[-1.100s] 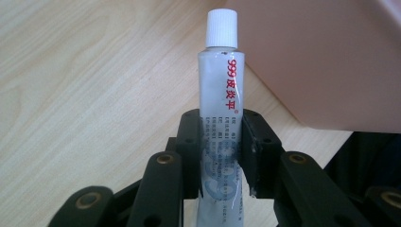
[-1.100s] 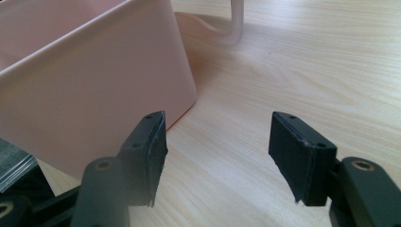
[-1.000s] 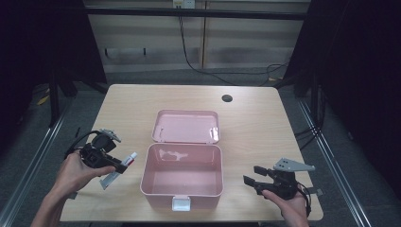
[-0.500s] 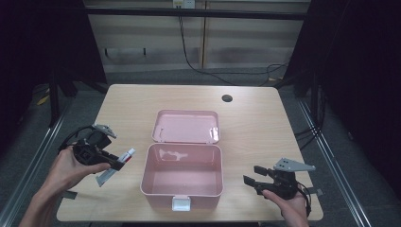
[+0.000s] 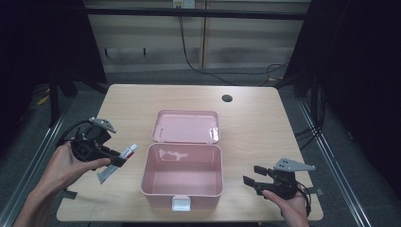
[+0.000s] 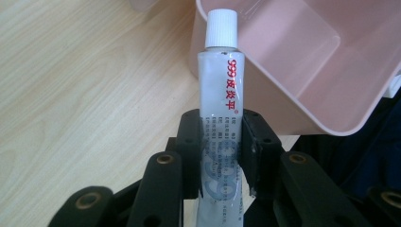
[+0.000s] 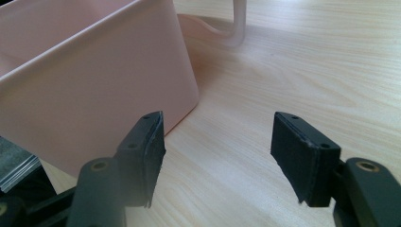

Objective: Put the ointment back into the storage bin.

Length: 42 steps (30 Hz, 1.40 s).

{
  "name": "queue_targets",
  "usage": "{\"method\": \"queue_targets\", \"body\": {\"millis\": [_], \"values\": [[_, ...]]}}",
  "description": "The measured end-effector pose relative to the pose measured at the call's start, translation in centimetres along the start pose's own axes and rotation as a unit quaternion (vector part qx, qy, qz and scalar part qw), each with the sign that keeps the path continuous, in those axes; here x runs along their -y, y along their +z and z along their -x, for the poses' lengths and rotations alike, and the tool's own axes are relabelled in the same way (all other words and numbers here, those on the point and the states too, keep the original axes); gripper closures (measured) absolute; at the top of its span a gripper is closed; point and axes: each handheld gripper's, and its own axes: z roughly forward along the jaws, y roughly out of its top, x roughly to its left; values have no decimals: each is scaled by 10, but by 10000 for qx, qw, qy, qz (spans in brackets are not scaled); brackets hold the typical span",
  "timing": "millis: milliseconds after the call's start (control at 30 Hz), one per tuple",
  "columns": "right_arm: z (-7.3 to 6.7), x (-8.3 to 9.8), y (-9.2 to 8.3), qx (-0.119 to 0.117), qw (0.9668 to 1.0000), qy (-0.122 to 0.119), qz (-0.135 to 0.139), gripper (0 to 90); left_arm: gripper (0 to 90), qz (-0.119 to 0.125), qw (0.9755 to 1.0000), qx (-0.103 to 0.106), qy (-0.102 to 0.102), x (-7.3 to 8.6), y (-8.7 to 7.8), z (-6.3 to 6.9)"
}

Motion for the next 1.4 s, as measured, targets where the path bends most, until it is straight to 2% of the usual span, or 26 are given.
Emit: {"method": "queue_targets", "body": {"millis": [100,333,667,767,833,867,1000,1100,1133,1400], "values": [[0,0,0,-1,10000,22,-12,340,711,-61,9998,14,173,-3,-1,3],[0,0,1,-5,10000,38,-43,274,710,-63,9994,-31,327,-14,-5,14],[0,-1,2,-10,10000,64,-68,231,710,-10,9978,86,652,-28,-14,26],[0,-1,2,-40,10000,49,-70,213,710,10,9978,138,646,-32,-13,29],[0,-1,2,-40,10000,49,-66,195,710,-38,9973,157,712,-34,-13,30],[0,-1,1,-55,10000,53,-62,189,710,9,9977,173,660,-35,-12,32],[1,-1,0,-55,10000,56,-51,168,709,-65,9964,237,811,-41,-10,36],[1,-1,0,-50,9999,73,-48,167,709,-28,9958,246,884,-47,-8,42],[1,-1,0,-45,9999,74,-52,167,709,-92,9947,233,994,-49,-8,43],[1,-1,1,-73,9999,60,-80,167,710,-4,9933,267,1123,-66,-3,57]]}}
